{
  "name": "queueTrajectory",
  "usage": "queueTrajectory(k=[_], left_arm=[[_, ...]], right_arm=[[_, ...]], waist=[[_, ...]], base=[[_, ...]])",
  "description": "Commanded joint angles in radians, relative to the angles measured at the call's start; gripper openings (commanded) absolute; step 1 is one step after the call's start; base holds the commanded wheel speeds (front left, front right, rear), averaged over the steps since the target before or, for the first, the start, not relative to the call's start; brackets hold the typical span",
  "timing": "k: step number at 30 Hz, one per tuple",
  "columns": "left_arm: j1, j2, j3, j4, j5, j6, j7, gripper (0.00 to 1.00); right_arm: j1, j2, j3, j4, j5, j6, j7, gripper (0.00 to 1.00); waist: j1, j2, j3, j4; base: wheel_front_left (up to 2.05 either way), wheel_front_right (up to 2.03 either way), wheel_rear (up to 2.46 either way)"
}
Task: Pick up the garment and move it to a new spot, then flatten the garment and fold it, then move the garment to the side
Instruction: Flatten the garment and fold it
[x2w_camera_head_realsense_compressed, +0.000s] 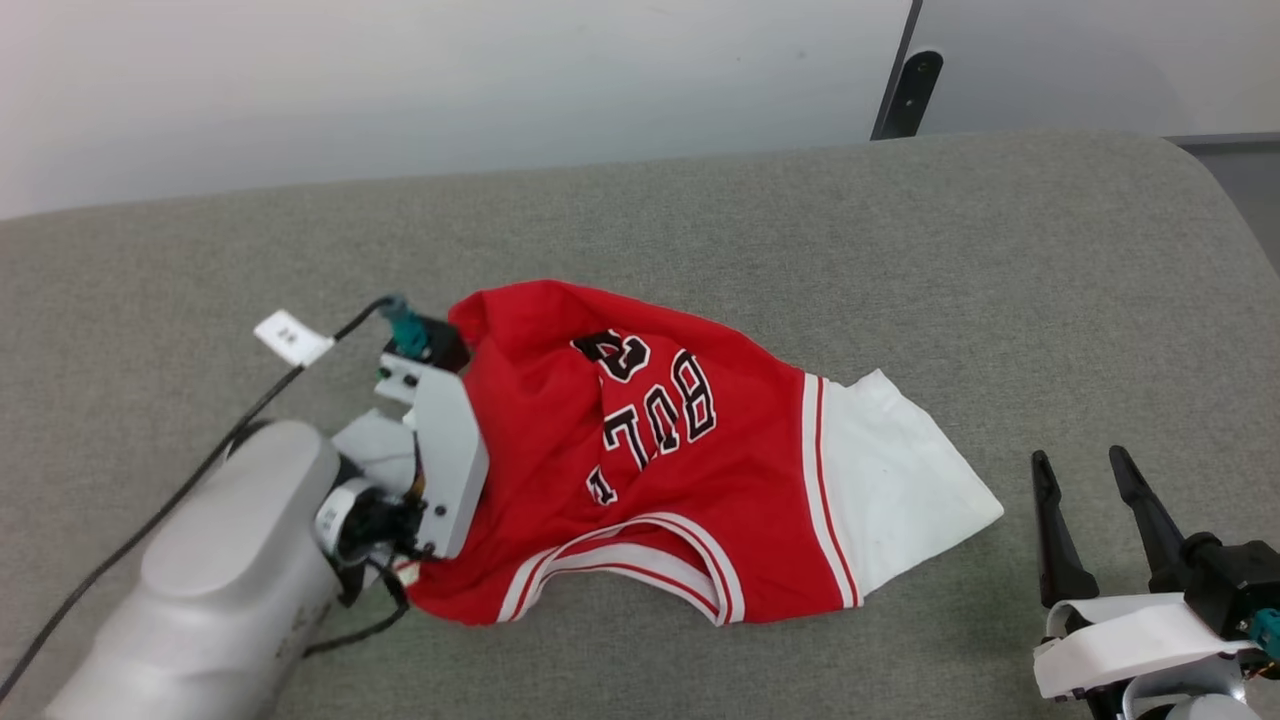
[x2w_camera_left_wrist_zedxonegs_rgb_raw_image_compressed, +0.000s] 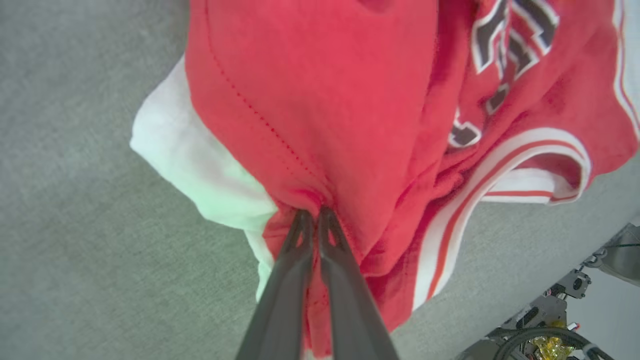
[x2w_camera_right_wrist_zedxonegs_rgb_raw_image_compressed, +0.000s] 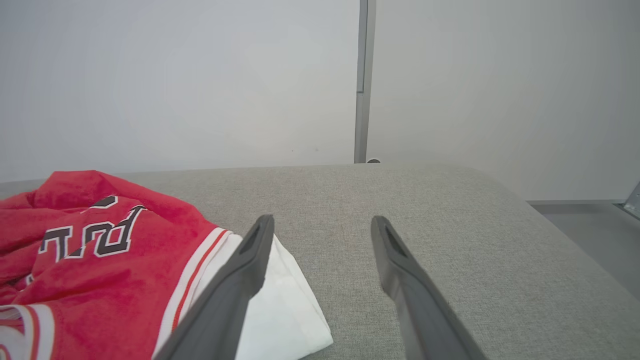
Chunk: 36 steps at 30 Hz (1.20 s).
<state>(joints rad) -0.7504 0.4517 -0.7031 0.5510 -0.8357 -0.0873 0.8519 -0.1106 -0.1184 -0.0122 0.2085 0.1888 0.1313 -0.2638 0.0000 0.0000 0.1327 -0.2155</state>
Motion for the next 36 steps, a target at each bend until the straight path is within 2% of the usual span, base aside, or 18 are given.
queueTrajectory(k=[1,9,18,19,20,23,24,25,36], left_arm=[[-0.019,-0.007,-0.004,-0.011,0.007,0.005,0.012,0.00],[-0.062,-0.045,-0.040,-0.065,0.022,0.014,0.058,0.00],[-0.006,-0.098,-0.088,-0.076,0.031,0.013,0.041,0.00],[0.004,-0.099,-0.094,-0.073,0.036,0.009,0.029,0.09],[0.010,-0.102,-0.098,-0.068,0.041,0.008,0.012,0.30],[0.021,-0.104,-0.108,-0.051,0.050,-0.003,-0.021,0.50],[0.019,-0.101,-0.109,-0.049,0.053,-0.005,-0.033,0.83],[0.016,-0.099,-0.105,-0.046,0.049,-0.010,-0.041,1.00],[0.017,-0.050,-0.048,-0.085,-0.002,-0.025,-0.117,1.00]], right_arm=[[-0.009,0.005,0.000,0.005,0.000,-0.001,-0.001,1.00],[-0.012,0.018,0.001,0.018,0.009,-0.001,-0.001,1.00],[-0.017,0.029,0.005,0.032,0.014,-0.001,-0.001,1.00],[-0.019,0.030,0.006,0.033,0.013,-0.001,-0.001,1.00],[-0.021,0.031,0.007,0.036,0.014,-0.001,-0.001,1.00],[-0.024,0.033,0.011,0.044,0.013,-0.001,-0.001,1.00],[-0.024,0.033,0.013,0.047,0.012,-0.001,-0.001,1.00],[-0.023,0.033,0.013,0.050,0.011,-0.001,-0.001,1.00],[0.015,0.012,0.018,0.075,0.005,-0.001,-0.001,1.00]], waist=[[0.0000,0.0000,-0.003,0.001],[0.0000,0.0000,-0.004,-0.009],[0.0000,0.0000,0.005,-0.029],[0.0000,0.0000,0.005,-0.031],[0.0000,0.0000,0.006,-0.032],[0.0000,0.0000,0.004,-0.034],[0.0000,0.0000,0.002,-0.034],[0.0000,0.0000,-0.001,-0.034],[0.0000,0.0000,-0.066,-0.003]], base=[[0.00,0.00,0.00],[0.00,0.00,0.00],[0.00,0.00,0.00],[0.00,0.00,0.00],[0.00,0.00,0.00],[0.00,0.00,0.00],[0.00,0.00,0.00],[0.00,0.00,0.00],[0.00,0.00,0.00]])
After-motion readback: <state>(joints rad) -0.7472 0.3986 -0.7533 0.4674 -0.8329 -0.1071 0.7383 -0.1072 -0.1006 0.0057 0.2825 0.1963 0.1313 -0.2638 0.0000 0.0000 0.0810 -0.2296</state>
